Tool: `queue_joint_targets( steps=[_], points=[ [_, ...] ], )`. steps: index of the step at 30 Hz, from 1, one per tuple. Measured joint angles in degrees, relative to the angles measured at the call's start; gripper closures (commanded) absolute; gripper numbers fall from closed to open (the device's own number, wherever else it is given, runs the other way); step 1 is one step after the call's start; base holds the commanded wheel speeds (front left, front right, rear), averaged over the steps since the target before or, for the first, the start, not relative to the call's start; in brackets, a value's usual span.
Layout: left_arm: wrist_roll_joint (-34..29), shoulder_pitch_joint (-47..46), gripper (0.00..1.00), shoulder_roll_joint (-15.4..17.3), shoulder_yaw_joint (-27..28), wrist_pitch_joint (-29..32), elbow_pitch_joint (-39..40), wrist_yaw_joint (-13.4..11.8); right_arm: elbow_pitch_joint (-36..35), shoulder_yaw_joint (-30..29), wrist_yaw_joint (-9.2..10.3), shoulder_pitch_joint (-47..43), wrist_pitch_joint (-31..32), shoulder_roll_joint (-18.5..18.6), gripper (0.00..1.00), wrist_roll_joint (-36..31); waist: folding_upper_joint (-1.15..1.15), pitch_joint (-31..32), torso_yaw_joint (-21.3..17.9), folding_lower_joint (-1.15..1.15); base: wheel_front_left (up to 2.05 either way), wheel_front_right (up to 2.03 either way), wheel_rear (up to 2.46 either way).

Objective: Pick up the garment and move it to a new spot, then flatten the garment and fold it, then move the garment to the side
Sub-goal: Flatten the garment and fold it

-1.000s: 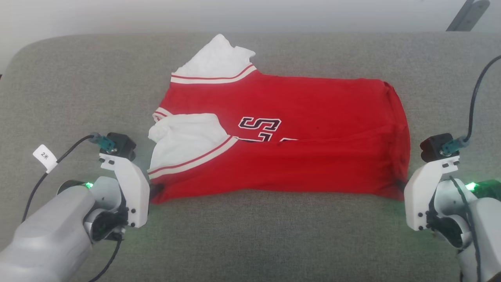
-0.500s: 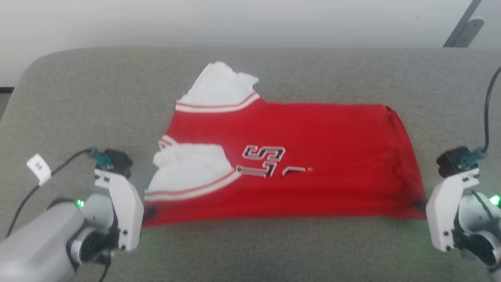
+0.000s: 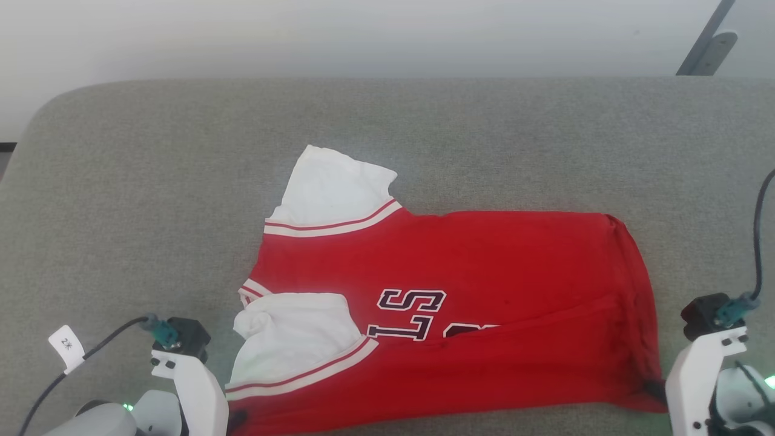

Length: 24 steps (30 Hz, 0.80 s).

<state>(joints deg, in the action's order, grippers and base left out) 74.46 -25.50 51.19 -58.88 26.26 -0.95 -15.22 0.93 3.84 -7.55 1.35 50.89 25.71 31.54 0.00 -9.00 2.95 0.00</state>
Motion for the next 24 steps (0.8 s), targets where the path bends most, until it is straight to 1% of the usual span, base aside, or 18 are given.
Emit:
queue_joint_targets(
  steps=[1, 2, 3, 4, 9, 12, 15, 16, 17, 20, 21, 24],
  points=[
    [0.10, 0.21, 0.64, -0.21, -0.01, -0.16, -0.35, -0.09, 0.29, -0.09, 0.00, -0.01, -0.38, -0.55, 0.97, -0.37, 0.00, 0.00, -0.08, 0.00, 0.00, 0.00, 0.00],
    [0.08, 0.34, 0.29, -0.51, -0.05, -0.44, -0.75, 0.01, 0.68, -0.08, 0.00, 0.02, -0.56, -1.05, 0.82, -0.60, 0.00, 0.01, -0.19, 0.00, 0.00, 0.00, 0.00],
    [0.08, 0.36, 0.00, -0.81, -0.04, -0.74, -1.32, 0.40, 1.10, 0.18, 0.01, 0.03, -0.97, -1.43, 0.59, -1.01, 0.00, 0.02, -0.31, 0.00, 0.00, 0.00, 0.00],
    [0.16, 0.37, 0.00, -1.10, 0.01, -0.92, -1.90, 0.43, 1.27, 0.45, 0.01, 0.09, -1.43, -1.70, 0.00, -1.26, 0.00, 0.06, -0.46, 0.00, 0.00, 0.00, 0.00],
    [0.15, -0.22, 0.00, -0.44, 0.52, -0.65, -2.30, 0.94, 1.91, 1.41, 0.01, 1.64, -3.76, -2.34, 0.00, -1.76, 0.00, 0.37, -1.36, 0.00, 0.00, 0.00, 0.00],
    [-0.47, -1.92, 0.00, 1.90, 1.15, 0.24, -0.11, 0.78, 1.15, 1.66, 0.01, 2.41, -4.85, -2.04, 0.00, -1.79, 0.00, 0.49, -1.98, 0.00, 0.00, 0.00, 0.00],
    [-1.13, -4.27, 0.00, 4.34, 2.18, 1.45, 2.90, 0.11, -0.73, 1.38, 0.01, 3.07, -6.47, -1.82, 0.00, -1.80, 0.00, 0.54, -2.70, 0.00, 0.00, 0.00, 0.00],
    [-2.72, -6.60, 0.00, 5.71, 2.98, 2.34, 4.63, -0.24, -2.41, 0.81, 0.01, 3.91, -8.64, -1.75, 0.00, -2.48, 0.00, 0.43, -3.26, 0.00, 0.00, 0.00, 0.00],
    [-3.25, -7.90, 0.00, 6.20, 3.56, 2.48, 5.13, -0.24, -3.23, 0.46, 0.01, 4.50, -10.11, -1.76, 0.00, -3.08, 0.00, 0.32, -3.58, 0.00, 0.00, 0.00, 0.00],
    [-4.37, -11.92, 0.00, 6.47, 4.91, 3.25, 5.23, 0.07, -5.31, -0.31, 0.02, 6.86, -15.56, -2.59, 0.00, -5.54, 0.00, -0.23, -4.71, 0.00, 0.00, 0.00, 0.00],
    [-5.21, -14.58, 0.00, 6.24, 5.45, 3.80, 3.97, 1.11, -6.12, -0.71, 0.02, 8.28, -19.58, -4.23, 0.00, -7.03, 0.00, -0.82, -5.67, 0.00, 0.00, 0.00, 0.00],
    [-6.64, -18.60, 0.00, 5.37, 6.60, 4.09, 0.70, 3.04, -6.83, -0.60, 0.01, 11.10, -25.97, -6.54, 0.00, -10.46, 0.00, -1.97, -7.45, 0.00, 0.00, 0.00, 0.00]
  ],
)
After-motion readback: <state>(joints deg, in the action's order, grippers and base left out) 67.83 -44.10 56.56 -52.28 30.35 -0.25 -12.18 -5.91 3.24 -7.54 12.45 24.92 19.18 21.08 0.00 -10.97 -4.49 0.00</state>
